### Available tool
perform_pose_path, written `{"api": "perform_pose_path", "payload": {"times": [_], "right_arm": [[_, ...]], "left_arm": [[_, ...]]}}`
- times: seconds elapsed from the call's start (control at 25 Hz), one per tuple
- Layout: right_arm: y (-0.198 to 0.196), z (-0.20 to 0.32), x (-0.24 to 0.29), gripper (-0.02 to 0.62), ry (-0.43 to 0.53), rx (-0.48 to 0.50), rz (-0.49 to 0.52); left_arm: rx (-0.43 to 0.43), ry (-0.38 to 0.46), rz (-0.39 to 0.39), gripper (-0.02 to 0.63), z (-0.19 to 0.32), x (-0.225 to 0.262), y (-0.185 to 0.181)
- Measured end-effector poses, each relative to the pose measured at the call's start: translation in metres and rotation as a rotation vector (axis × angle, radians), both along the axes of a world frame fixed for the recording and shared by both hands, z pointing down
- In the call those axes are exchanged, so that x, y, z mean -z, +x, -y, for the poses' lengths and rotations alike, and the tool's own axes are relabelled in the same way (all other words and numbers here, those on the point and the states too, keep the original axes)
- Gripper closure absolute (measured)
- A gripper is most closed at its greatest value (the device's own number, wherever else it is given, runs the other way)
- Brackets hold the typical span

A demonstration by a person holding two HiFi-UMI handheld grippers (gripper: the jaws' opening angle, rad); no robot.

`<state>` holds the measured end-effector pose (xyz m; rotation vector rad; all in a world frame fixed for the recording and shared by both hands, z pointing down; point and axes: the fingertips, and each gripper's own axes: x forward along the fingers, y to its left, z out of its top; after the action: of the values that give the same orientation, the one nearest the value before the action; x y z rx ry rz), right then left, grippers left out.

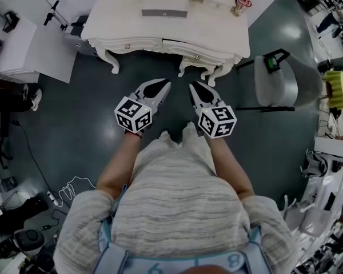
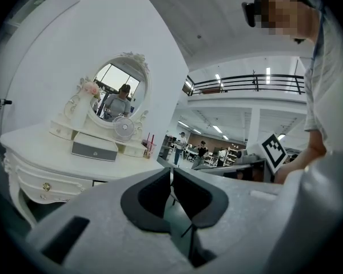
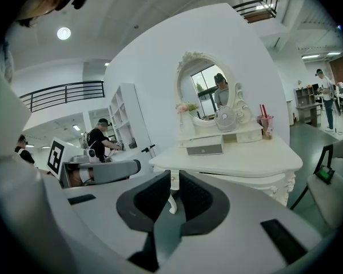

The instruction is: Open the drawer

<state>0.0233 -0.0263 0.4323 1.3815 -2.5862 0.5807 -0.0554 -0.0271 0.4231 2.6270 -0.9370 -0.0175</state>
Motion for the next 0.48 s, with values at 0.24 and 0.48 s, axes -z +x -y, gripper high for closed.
{"api": "perform_pose_path", "payload": {"times": [0.24, 0.48], "right_arm": [[0.005, 0.019, -0.010, 0.584, -0.014, -0.001, 0.003], [0.016, 0.040, -0.028, 0.584, -0.033, -0.022, 0.004]], "left_arm": [[0.001, -0.009, 0.016, 0.578, 0.016, -0.012, 0.008], [0.001, -0.032, 0.034, 0.578, 0.029, -0.031, 0.020]]}}
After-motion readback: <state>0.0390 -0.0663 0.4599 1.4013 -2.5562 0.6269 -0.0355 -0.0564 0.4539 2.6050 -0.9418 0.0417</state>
